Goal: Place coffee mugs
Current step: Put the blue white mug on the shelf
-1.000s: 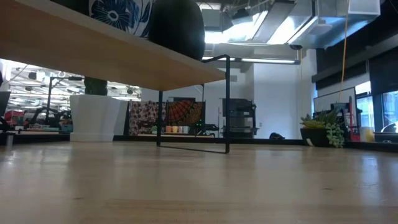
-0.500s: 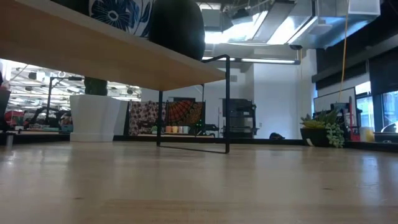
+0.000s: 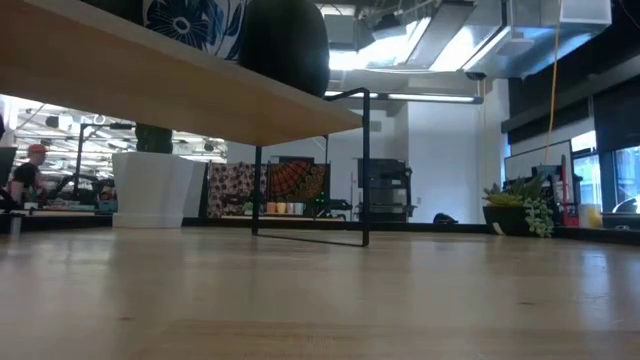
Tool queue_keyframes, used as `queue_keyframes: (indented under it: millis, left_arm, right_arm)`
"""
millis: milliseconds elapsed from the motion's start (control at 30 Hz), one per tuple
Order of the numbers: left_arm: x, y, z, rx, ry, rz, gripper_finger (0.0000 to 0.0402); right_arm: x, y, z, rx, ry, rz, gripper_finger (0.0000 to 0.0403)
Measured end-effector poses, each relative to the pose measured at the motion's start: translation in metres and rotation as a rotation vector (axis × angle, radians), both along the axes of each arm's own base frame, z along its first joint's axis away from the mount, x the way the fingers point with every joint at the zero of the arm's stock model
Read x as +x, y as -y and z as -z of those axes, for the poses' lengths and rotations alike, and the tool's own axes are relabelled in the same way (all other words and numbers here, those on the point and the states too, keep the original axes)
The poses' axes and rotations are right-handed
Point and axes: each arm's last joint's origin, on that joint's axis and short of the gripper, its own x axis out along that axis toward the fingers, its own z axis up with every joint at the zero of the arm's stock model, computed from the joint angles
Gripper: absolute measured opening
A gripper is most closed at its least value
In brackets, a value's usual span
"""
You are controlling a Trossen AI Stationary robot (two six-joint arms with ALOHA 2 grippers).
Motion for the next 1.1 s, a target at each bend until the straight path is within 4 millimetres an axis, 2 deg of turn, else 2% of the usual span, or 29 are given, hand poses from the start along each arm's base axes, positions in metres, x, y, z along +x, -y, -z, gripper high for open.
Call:
queue_keyframes:
  millis: [200,500,933,1100]
  left_arm:
    - [0.0,0.0,0.0,0.002,0.0,-0.003,0.0]
    - [0.001,0.0,0.0,0.001,0.004,-0.002,0.0]
    - [0.001,0.0,0.0,0.008,0.005,0.002,0.0]
    - [0.001,0.0,0.0,0.014,0.005,0.005,0.0]
  right_arm:
    - [0.006,0.0,0.011,-0.006,-0.017,0.005,0.0]
    - [0.008,0.005,0.011,-0.028,-0.011,0.041,0.0002]
    - [0.015,0.004,0.002,0.008,0.095,0.055,0.0069]
    - [0.018,0.012,0.001,0.01,0.102,0.071,0.0078]
